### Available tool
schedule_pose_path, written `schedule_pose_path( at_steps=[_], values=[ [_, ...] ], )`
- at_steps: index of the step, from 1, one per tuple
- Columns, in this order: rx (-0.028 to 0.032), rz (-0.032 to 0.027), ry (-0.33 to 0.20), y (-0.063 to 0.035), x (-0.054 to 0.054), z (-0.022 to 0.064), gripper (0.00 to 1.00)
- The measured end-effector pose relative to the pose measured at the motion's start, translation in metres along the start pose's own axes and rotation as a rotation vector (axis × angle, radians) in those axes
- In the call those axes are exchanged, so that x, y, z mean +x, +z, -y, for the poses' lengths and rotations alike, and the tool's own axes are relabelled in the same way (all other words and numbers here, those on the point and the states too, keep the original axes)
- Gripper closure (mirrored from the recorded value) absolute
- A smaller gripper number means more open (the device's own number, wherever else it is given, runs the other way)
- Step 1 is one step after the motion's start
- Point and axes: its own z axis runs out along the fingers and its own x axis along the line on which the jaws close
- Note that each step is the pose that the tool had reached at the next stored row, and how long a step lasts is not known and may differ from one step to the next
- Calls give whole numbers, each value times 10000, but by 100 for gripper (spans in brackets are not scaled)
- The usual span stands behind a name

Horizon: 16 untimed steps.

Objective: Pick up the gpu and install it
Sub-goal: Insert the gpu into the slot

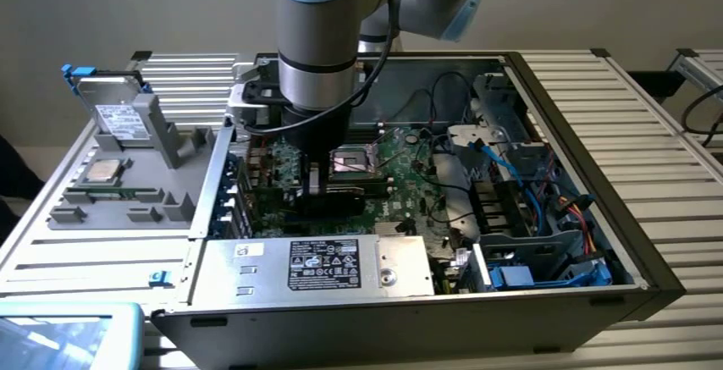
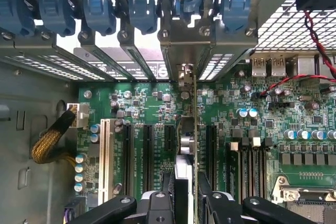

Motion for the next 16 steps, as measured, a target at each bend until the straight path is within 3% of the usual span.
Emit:
schedule_pose_path(
  at_steps=[16],
  values=[
    [-4,8,92,34,-2,0,72]
  ],
)
